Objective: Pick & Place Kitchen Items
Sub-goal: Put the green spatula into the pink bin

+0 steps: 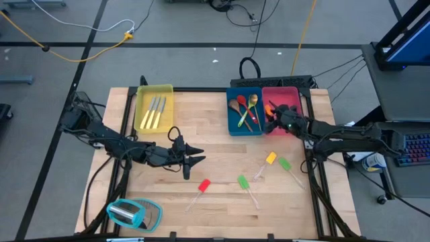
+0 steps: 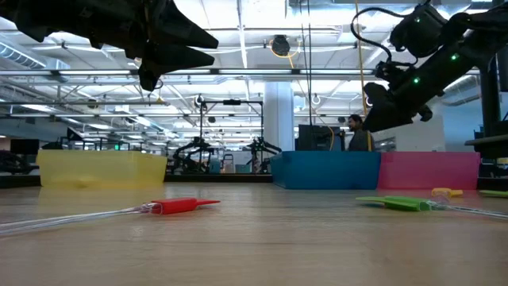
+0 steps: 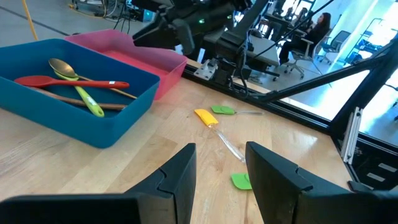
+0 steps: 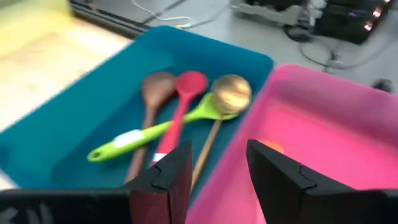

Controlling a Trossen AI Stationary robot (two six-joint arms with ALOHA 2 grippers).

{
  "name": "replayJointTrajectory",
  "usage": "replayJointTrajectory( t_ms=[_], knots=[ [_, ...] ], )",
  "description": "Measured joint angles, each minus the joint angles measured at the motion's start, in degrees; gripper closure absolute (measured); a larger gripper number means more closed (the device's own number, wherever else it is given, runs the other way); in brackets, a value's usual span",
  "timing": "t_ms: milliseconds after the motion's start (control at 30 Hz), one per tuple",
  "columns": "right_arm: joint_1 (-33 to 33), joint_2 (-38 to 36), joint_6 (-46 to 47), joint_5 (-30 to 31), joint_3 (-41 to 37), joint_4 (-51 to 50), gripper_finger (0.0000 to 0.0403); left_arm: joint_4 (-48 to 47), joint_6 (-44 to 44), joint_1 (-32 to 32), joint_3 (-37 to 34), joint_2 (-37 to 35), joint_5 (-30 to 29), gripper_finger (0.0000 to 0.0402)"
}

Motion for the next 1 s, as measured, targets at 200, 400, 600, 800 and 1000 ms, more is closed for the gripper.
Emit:
replayJointTrajectory(
  t_ms=[200, 400, 600, 800, 1000],
  knots=[
    [4.72, -0.02, 1.19, -0.60, 0.00, 0.06, 0.0259, 0.02, -0.01, 0.00, 0.00, 0.00, 0.00, 0.0256],
    [10.26, 0.00, 4.70, -0.76, 0.00, -0.26, 0.0260, 0.02, 0.00, 0.00, 0.00, 0.00, 0.00, 0.0256],
    [16.00, -0.02, 7.65, -4.29, 0.00, -0.28, 0.0261, 0.02, 0.00, -0.01, 0.00, 0.00, 0.02, 0.0256],
    [24.37, -0.02, 7.12, -11.26, 0.00, -0.25, 0.0261, 0.02, 0.00, 0.00, 0.00, 0.00, 0.01, 0.0256],
    [34.89, 0.00, 11.52, -10.81, 0.00, -0.18, 0.0262, 0.02, 0.00, -0.01, 0.00, 0.02, 0.02, 0.0256]
  ],
)
